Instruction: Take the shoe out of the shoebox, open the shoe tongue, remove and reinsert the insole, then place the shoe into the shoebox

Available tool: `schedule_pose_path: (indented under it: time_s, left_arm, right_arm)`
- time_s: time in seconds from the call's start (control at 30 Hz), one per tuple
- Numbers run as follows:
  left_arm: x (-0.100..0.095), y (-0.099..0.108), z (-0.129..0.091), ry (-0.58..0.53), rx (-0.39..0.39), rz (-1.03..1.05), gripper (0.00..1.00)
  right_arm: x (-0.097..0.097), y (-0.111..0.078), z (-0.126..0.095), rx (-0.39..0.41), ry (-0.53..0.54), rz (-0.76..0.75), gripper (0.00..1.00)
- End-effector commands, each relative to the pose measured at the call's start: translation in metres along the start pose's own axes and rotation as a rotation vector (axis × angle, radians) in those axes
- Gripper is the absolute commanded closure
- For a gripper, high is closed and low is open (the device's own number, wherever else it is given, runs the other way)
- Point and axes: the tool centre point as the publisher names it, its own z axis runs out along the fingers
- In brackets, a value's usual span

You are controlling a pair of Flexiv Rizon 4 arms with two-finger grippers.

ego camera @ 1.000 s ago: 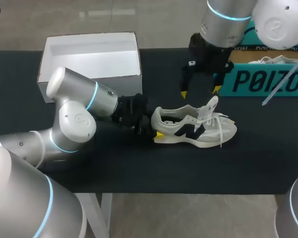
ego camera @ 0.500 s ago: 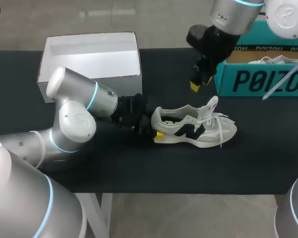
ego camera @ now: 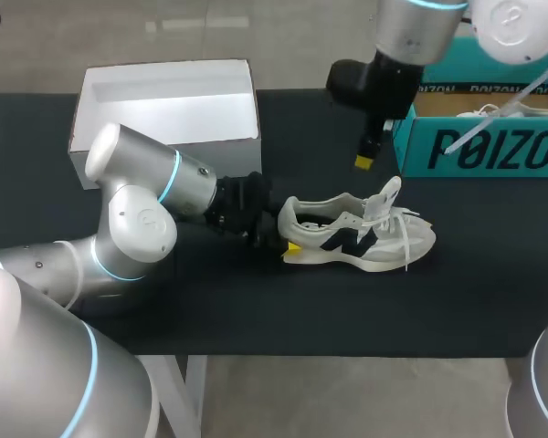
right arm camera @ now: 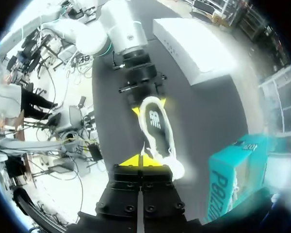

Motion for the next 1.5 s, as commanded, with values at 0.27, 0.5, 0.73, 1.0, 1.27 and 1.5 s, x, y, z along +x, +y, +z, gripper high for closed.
schedule_pose_path:
  time_s: [0.27, 0.5, 0.73, 1.0, 1.27, 1.5]
  left_arm:
    - [0.0, 0.001, 0.0, 0.0, 0.002, 0.0, 1.0]
    - [0.0, 0.001, 0.0, 0.0, 0.002, 0.0, 1.0]
    - [0.0, 0.001, 0.0, 0.0, 0.002, 0.0, 1.0]
    - [0.0, 0.001, 0.0, 0.0, 0.002, 0.0, 1.0]
    - [0.0, 0.001, 0.0, 0.0, 0.002, 0.0, 1.0]
    - [0.0, 0.001, 0.0, 0.0, 0.002, 0.0, 1.0]
  right_arm:
    - [-0.021, 0.019, 0.061, 0.193, -0.056, -0.874, 1.0]
    - [-0.036, 0.016, 0.09, 0.186, -0.049, -0.804, 1.0]
    - [-0.041, 0.017, 0.101, 0.231, -0.002, -0.762, 1.0]
    - [-0.041, 0.017, 0.101, 0.231, -0.002, -0.762, 1.0]
    - [-0.056, 0.019, 0.119, 0.131, 0.023, -0.168, 1.0]
    - [-0.056, 0.022, 0.125, 0.003, 0.0, 0.006, 1.0]
